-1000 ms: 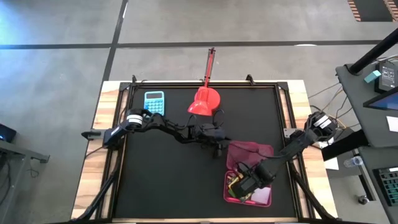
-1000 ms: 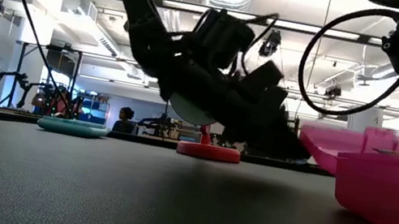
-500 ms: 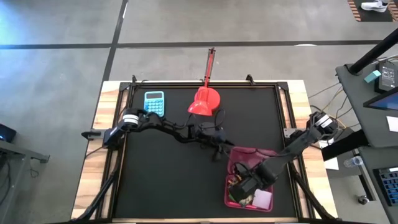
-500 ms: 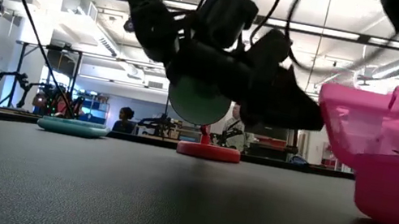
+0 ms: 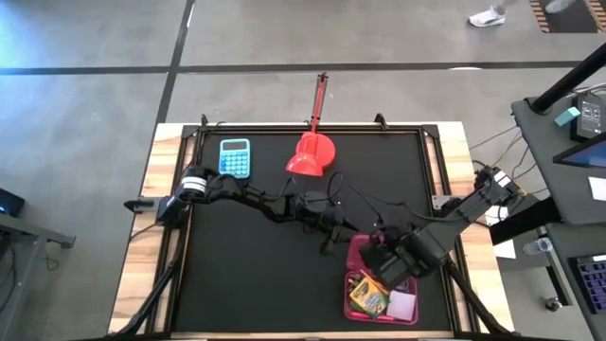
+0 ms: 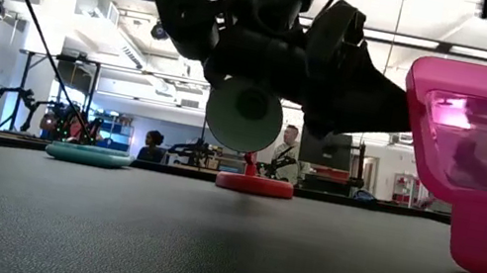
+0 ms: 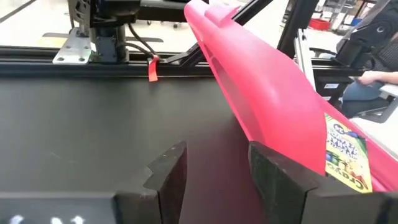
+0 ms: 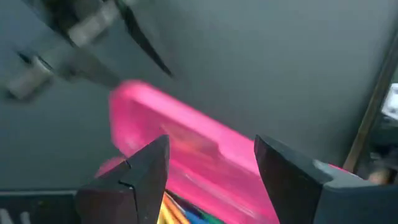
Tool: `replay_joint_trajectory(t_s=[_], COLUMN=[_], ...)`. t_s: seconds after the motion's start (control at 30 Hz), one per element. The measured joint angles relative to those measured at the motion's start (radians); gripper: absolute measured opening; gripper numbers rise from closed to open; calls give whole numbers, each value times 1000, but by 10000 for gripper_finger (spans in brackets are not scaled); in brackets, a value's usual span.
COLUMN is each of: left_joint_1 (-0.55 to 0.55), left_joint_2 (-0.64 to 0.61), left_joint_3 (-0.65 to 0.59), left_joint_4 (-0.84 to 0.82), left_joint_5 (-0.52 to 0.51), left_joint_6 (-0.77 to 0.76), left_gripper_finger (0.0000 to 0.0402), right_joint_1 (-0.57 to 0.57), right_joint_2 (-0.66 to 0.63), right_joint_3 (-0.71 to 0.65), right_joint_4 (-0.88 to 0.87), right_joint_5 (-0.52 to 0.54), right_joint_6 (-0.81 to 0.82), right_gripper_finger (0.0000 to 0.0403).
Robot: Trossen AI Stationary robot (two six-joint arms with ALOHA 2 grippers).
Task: Pack school essentials
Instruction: Close the pink supply box
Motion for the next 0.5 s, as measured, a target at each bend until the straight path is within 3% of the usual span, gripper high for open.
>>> replay_joint_trajectory(t_s=[0.07, 0.27, 0.5], left_joint_1=[-5, -23, -30], left_joint_2=[0, -14, -37], left_joint_3=[0, 0, -1], left_joint_4=[0, 10, 35], left_joint_5=[0, 6, 8], left_joint_6=[0, 0, 0], left_gripper_finger=[155, 155, 155], right_joint_1=[-7, -66, -90], right_joint_2=[-24, -20, -15], right_joint_3=[-14, -46, -97], right_joint_4=[30, 11, 25], right_joint_5=[61, 47, -113], right_joint_6=[1, 12, 19], right_gripper_finger=[224, 224, 224])
